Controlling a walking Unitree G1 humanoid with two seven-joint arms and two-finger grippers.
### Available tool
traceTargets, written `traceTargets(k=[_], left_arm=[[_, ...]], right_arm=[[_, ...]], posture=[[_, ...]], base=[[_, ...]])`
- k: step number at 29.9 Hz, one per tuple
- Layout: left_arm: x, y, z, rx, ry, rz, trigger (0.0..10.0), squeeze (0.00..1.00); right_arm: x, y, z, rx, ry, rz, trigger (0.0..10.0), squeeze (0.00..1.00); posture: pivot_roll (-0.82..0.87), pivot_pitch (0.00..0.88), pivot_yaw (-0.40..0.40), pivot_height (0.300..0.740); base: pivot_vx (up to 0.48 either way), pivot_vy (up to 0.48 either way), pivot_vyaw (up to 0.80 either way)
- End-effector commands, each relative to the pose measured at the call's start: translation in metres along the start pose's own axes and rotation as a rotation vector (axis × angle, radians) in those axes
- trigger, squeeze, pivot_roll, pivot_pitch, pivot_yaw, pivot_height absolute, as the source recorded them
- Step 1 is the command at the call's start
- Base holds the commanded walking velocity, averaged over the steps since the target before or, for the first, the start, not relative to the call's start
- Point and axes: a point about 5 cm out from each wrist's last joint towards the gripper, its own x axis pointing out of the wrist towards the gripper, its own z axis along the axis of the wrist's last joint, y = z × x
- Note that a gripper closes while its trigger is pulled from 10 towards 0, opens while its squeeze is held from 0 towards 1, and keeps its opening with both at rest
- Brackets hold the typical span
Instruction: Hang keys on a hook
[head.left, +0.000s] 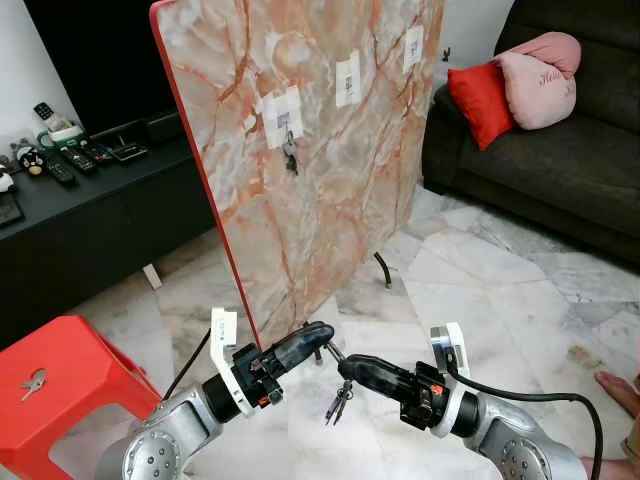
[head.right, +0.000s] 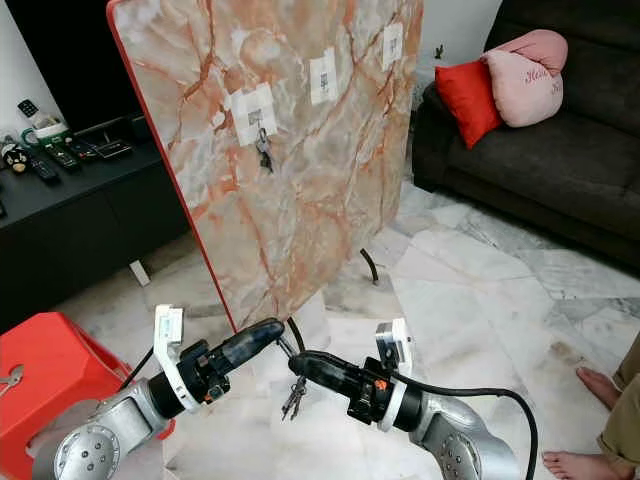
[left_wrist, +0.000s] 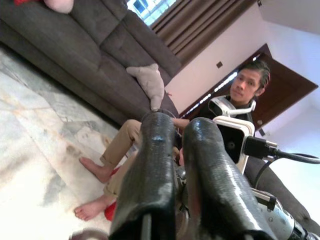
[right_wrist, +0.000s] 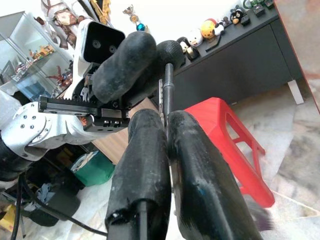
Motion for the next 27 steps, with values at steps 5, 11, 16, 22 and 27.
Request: traceTargets(k=[5, 11, 16, 22, 27], left_arm=[[0.005, -0.004, 0.001, 0.018, 0.051, -0.030, 10.0, 0.00], [0.006, -0.002, -0.002, 0.019, 0.080, -0.018, 10.0, 0.00], [0.008, 0.003, -0.003, 0.014, 0.081, 0.017, 10.0, 0.00], [0.010, 0.007, 0.004, 0.000, 0.017, 0.039, 10.0, 0.00], [0.009, 0.008, 0.006, 0.006, 0.020, 0.042, 10.0, 0.00]], right_arm=[[0.005, 0.005, 0.006, -0.057, 0.015, 0.044, 10.0, 0.00], [0.007, 0.007, 0.006, -0.077, 0.031, 0.059, 10.0, 0.00], [0.007, 0.008, 0.006, -0.085, 0.037, 0.063, 10.0, 0.00], [0.007, 0.008, 0.006, -0.089, 0.040, 0.060, 10.0, 0.00], [0.007, 0.008, 0.005, -0.090, 0.042, 0.057, 10.0, 0.00]], posture=[[0.04, 0.000, 0.012, 0.740], [0.04, 0.000, 0.020, 0.740], [0.03, 0.000, 0.022, 0.740], [0.03, 0.000, 0.024, 0.740], [0.03, 0.000, 0.022, 0.740]], base=[[0.000, 0.000, 0.00], [0.000, 0.000, 0.00], [0.000, 0.000, 0.00], [0.000, 0.000, 0.00], [0.000, 0.000, 0.00]])
